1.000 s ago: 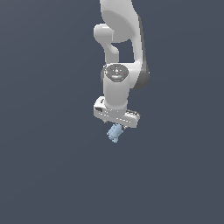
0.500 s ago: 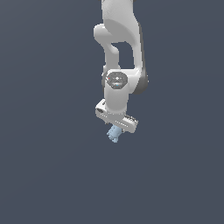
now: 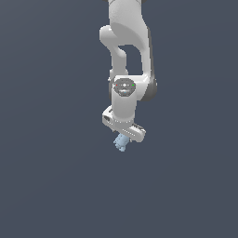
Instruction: Pick up the object and move it to a goal position.
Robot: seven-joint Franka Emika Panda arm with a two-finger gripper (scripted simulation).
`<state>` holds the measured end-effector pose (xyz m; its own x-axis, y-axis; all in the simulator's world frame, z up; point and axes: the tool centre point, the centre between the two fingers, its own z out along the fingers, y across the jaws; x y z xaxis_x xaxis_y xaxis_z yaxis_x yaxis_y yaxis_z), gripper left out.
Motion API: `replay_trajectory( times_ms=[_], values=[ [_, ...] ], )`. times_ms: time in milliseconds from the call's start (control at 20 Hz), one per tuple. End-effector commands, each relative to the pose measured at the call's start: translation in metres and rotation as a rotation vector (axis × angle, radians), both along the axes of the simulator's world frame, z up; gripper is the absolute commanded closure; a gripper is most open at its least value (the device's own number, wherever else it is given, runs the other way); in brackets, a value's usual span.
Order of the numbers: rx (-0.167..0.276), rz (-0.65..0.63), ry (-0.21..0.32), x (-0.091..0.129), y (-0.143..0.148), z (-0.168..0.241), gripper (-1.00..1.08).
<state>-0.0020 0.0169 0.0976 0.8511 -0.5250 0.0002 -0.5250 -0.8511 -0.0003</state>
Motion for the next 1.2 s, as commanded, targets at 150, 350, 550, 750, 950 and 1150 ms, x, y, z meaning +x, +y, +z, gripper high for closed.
replay_trajectory(
  times_ms=[150,350,550,750,950,1150],
  values=[
    [0.0,-0.002,0.001,-0.001,0.0,-0.017,-0.92],
    [0.0,-0.004,0.0,-0.001,0.0,-0.038,-0.92],
    [0.0,-0.005,0.0,-0.001,0.0,-0.048,-0.92],
    [0.0,-0.005,0.0,0.0,0.0,-0.049,1.08],
    [0.0,-0.005,0.0,0.0,0.0,-0.049,1.08],
    [0.0,-0.005,0.0,0.0,0.0,-0.049,1.08]
  ],
)
